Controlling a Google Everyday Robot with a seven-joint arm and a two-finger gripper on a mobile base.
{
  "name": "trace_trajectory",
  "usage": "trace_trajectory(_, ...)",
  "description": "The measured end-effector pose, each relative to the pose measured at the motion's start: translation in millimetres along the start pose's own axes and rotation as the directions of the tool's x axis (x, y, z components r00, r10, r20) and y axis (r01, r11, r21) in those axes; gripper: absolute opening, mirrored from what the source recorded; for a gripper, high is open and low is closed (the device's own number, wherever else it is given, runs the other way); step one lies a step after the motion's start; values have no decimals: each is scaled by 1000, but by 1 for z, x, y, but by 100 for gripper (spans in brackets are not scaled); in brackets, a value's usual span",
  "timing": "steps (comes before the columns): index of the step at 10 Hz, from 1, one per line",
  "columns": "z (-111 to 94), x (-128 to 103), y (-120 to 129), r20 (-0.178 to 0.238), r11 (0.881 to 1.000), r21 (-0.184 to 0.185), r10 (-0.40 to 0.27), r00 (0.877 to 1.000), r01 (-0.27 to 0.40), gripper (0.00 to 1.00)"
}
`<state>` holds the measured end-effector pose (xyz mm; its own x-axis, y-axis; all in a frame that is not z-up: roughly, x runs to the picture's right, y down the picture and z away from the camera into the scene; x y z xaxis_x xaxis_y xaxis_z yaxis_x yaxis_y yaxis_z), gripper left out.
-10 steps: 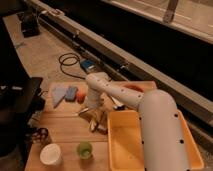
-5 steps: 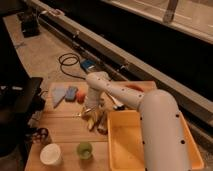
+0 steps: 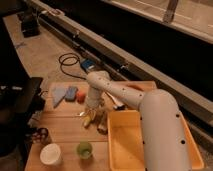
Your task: Place banana in table surface
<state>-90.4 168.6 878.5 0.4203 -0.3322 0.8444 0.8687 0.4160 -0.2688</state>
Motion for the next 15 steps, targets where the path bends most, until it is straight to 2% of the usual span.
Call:
trace_trajectory(2, -10, -4, -5, -48, 1000, 20, -8, 999, 9, 0)
trace_trajectory(4, -38, -16, -13, -106, 999, 50, -13, 994, 18, 0)
trace_trajectory(6, -81, -33, -27, -186, 995, 90, -28, 982, 45, 0)
trace_trajectory(9, -119, -44, -46, -271, 983, 160, -49, 961, 95, 0)
trace_trajectory(12, -122, -44, -64, -285, 970, 198, -84, 955, 145, 0)
trace_trajectory(14, -115, -46, -72, -267, 964, 213, -99, 958, 159, 0)
trace_trajectory(15, -106, -48, -75, -249, 963, 218, -105, 963, 161, 5)
